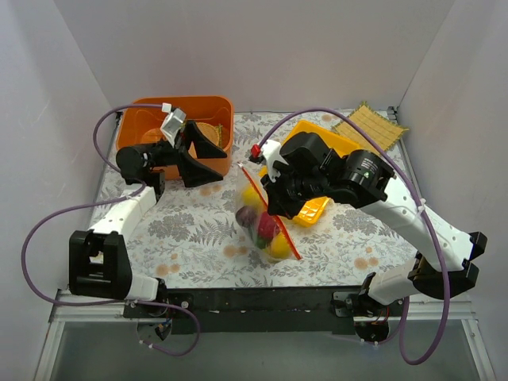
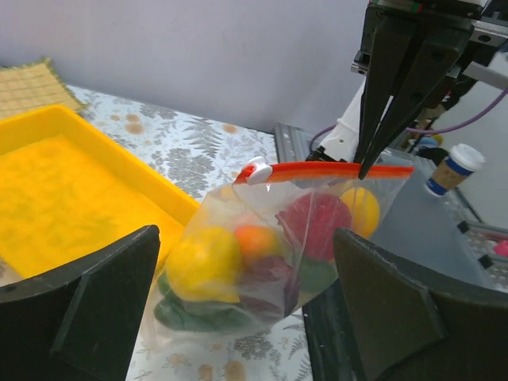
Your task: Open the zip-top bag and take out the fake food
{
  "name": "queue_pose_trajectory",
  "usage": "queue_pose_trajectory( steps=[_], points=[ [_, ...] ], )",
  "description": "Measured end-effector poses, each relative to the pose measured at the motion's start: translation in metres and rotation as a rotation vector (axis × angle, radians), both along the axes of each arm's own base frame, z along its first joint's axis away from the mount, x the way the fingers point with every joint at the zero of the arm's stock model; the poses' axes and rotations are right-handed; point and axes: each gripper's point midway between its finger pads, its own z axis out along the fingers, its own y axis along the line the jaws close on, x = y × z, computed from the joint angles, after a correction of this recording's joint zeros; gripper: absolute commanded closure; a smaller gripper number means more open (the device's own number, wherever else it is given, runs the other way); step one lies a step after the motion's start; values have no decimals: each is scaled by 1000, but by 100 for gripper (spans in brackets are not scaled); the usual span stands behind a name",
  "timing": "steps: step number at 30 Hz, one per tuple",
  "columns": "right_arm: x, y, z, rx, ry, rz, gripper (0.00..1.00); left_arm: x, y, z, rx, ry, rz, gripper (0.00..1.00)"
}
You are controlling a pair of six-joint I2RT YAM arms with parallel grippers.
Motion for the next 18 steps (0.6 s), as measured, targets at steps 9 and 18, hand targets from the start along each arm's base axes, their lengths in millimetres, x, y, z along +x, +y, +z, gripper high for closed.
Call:
queue_pose_trajectory(
  steps=[9,18],
  points=[
    [-2,11,16,44,4,23,99,14,-24,-17,22,243,-110,9],
    [1,19,13,33,14,18,99,2,-35,-14,22,290,-154,29]
  ],
)
